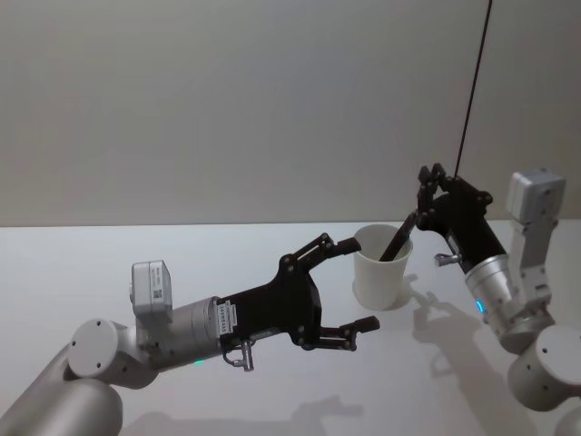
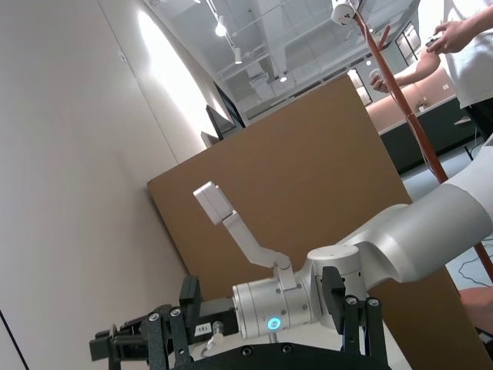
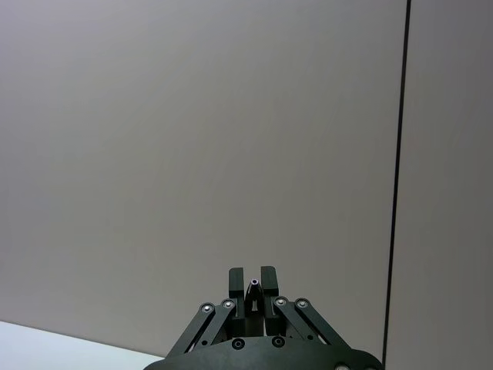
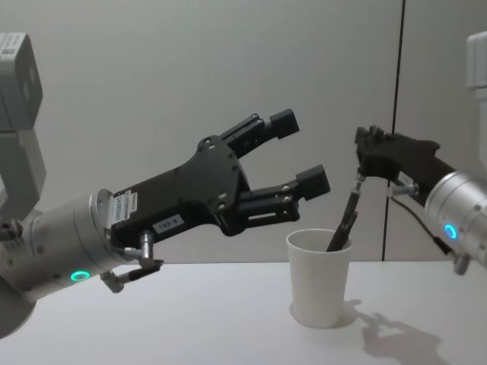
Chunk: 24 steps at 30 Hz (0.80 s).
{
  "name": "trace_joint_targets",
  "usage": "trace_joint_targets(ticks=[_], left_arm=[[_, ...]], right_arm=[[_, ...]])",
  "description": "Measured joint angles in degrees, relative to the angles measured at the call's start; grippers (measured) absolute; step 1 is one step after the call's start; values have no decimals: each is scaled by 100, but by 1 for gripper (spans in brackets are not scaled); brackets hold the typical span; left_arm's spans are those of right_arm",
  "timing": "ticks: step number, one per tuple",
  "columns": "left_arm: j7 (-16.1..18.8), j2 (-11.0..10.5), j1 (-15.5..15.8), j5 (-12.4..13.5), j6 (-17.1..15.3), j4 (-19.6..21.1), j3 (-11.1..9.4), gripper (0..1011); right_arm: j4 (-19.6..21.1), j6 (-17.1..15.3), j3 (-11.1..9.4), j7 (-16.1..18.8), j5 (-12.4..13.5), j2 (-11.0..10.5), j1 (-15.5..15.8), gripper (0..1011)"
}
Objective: Place the pen into the pen holder.
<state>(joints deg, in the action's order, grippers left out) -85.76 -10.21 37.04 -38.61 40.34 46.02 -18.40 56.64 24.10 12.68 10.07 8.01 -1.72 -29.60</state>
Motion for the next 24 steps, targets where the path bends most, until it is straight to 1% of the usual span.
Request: trace_joint_targets(ticks=[10, 15, 16, 19, 21, 24], left_arm=[[0, 0, 0, 0, 0, 0, 0, 1000], [0, 0, 0, 0, 0, 0, 0, 1000], [0, 0, 0, 0, 0, 0, 0, 1000], [0, 0, 0, 0, 0, 0, 0, 1000], [0, 0, 0, 0, 0, 0, 0, 1000], [0, 0, 0, 0, 0, 0, 0, 1000]], right_arm=[[-357, 51, 56, 161, 140, 115, -193, 109], [-472, 60, 71, 207, 171, 149, -255, 226], [-499, 61, 73, 218, 181, 157, -270, 280], [-539, 62, 78, 235, 190, 170, -292, 360], [-570, 63, 82, 247, 199, 180, -310, 440], [-604, 65, 86, 261, 208, 189, -328, 522]])
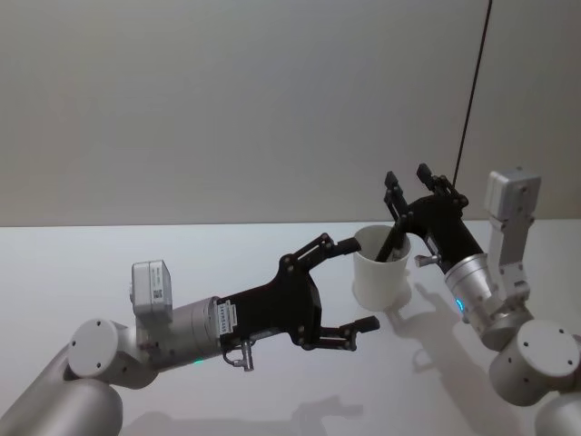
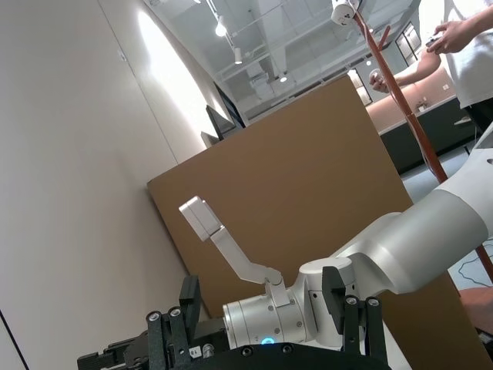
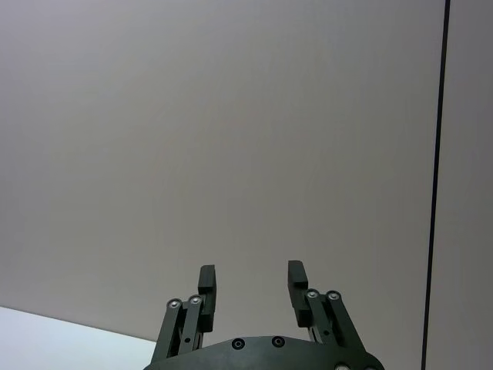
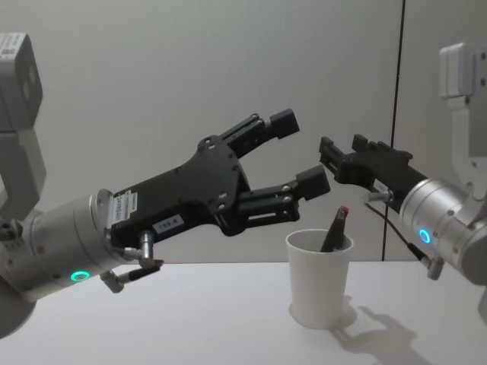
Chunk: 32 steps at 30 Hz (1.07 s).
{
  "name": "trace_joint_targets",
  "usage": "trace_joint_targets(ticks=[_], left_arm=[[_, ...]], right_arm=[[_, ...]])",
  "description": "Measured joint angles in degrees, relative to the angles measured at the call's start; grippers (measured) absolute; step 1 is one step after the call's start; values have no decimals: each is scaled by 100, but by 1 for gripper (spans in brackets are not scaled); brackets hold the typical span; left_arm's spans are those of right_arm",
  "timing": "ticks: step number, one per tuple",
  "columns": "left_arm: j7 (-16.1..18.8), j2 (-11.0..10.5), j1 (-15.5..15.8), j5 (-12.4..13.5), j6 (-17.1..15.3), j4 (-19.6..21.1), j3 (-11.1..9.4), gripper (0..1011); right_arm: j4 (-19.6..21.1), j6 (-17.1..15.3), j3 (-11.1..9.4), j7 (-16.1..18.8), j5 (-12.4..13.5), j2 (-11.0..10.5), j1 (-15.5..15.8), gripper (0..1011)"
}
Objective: Place the pen into the pen holder.
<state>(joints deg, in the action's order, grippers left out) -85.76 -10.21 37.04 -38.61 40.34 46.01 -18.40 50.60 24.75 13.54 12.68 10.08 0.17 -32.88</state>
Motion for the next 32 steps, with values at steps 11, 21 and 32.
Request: trace_joint_targets(ticks=[11, 21, 32], left_arm=[[0, 0, 0, 0, 0, 0, 0, 1000], [0, 0, 0, 0, 0, 0, 0, 1000], [0, 0, 0, 0, 0, 0, 0, 1000]], right_arm=[[-71, 5, 8, 32, 17, 22, -40, 865], [-100, 5, 11, 43, 24, 29, -54, 1001], [-113, 5, 11, 50, 27, 34, -60, 1001]])
